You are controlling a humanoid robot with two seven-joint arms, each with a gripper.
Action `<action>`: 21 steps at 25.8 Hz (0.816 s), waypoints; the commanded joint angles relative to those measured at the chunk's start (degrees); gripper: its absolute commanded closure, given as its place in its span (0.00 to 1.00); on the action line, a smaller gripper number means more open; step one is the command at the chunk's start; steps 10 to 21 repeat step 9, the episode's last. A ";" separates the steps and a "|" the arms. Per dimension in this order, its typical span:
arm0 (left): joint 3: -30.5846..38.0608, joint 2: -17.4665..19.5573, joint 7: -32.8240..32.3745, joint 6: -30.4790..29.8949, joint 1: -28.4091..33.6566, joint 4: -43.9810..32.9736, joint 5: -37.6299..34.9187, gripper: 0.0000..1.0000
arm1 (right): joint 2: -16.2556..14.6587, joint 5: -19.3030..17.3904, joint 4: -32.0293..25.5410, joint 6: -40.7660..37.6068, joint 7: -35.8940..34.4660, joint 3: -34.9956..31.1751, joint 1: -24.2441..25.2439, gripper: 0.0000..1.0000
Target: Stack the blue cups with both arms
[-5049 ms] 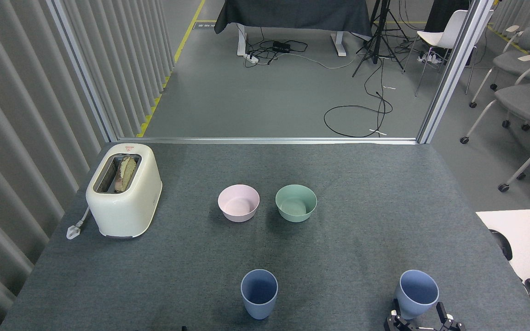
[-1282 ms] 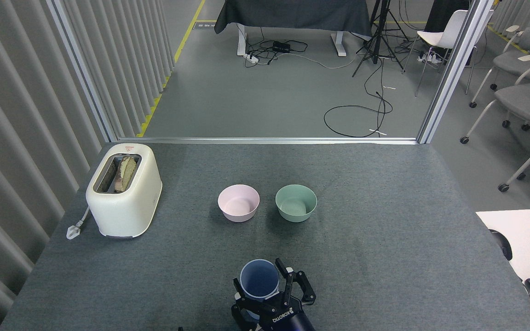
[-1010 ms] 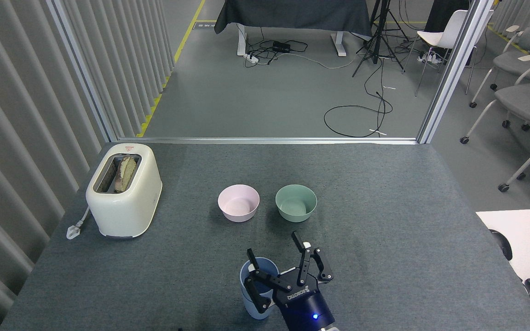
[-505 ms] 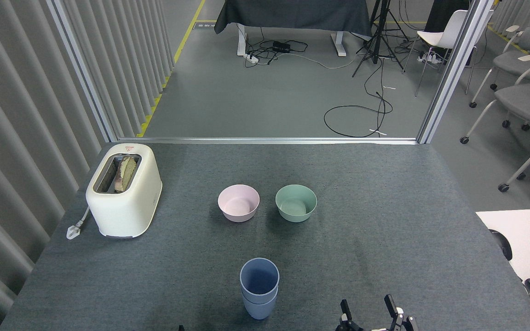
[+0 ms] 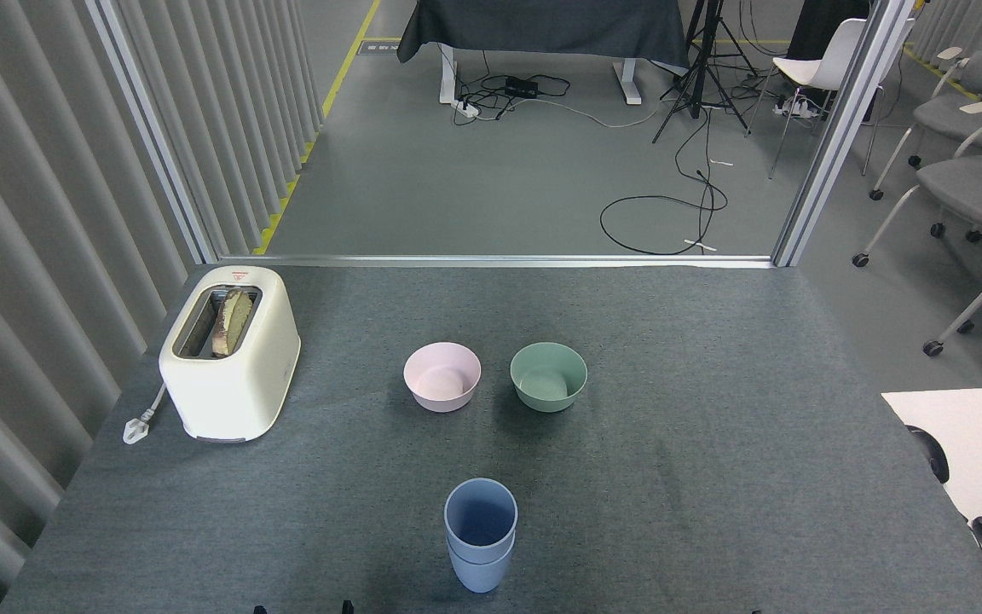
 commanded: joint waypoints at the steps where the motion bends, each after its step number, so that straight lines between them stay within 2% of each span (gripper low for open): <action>1: 0.05 0.02 0.69 -2.61 0.08 -0.14 0.02 0.00 | -0.14 0.05 0.02 -3.24 -0.31 -1.56 0.33 0.00; 21: 0.05 0.02 0.87 -3.67 0.17 0.12 0.02 0.00 | -0.23 0.05 0.02 -3.51 -0.40 -2.61 0.42 0.00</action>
